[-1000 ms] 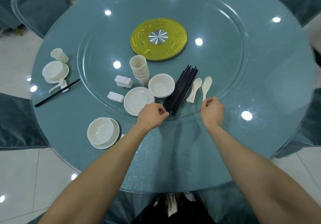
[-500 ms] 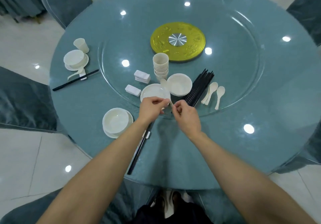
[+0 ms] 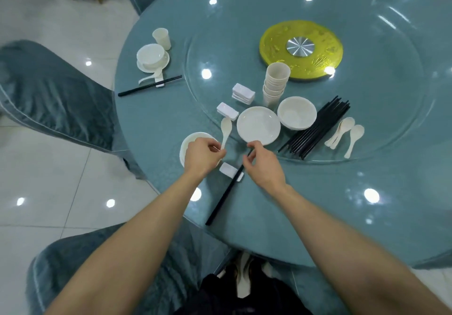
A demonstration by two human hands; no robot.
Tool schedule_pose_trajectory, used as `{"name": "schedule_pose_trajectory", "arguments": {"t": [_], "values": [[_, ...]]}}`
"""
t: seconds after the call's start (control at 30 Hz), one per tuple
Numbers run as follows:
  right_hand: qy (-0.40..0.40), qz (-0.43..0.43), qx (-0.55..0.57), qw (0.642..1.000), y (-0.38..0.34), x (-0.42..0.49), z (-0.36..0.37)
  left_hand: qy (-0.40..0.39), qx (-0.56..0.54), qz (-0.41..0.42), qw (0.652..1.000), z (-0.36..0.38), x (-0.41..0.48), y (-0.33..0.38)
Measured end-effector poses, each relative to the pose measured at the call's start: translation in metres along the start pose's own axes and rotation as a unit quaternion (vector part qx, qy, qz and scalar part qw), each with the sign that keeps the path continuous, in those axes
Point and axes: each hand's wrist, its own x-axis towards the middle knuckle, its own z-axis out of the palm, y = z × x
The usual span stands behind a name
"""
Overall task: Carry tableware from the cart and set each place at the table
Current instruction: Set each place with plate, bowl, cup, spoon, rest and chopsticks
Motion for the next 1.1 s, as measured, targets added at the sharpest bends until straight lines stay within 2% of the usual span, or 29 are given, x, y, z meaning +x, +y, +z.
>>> {"name": "schedule_pose_trajectory", "arguments": {"t": [0.13,0.43,0.77,1.1], "values": [[-0.001,0.021,-0.018,1.0,0.006,-0.003,0.002,-0.016,0.108,0.018,0.994,0.002,-0.012,-0.023],[0.015,0.046,-0.038,0.998,0.02,-0.006,0.002,-0.041,0.251,0.022,0.967,0.023,-0.038,-0.049],[0.008,0.051,-0.055,0.997,0.026,-0.015,0.0,-0.051,0.323,0.007,0.945,0.035,-0.041,-0.062],[0.008,0.053,-0.068,0.996,0.022,-0.015,-0.001,-0.052,0.296,0.005,0.954,0.03,-0.042,-0.064]]}}
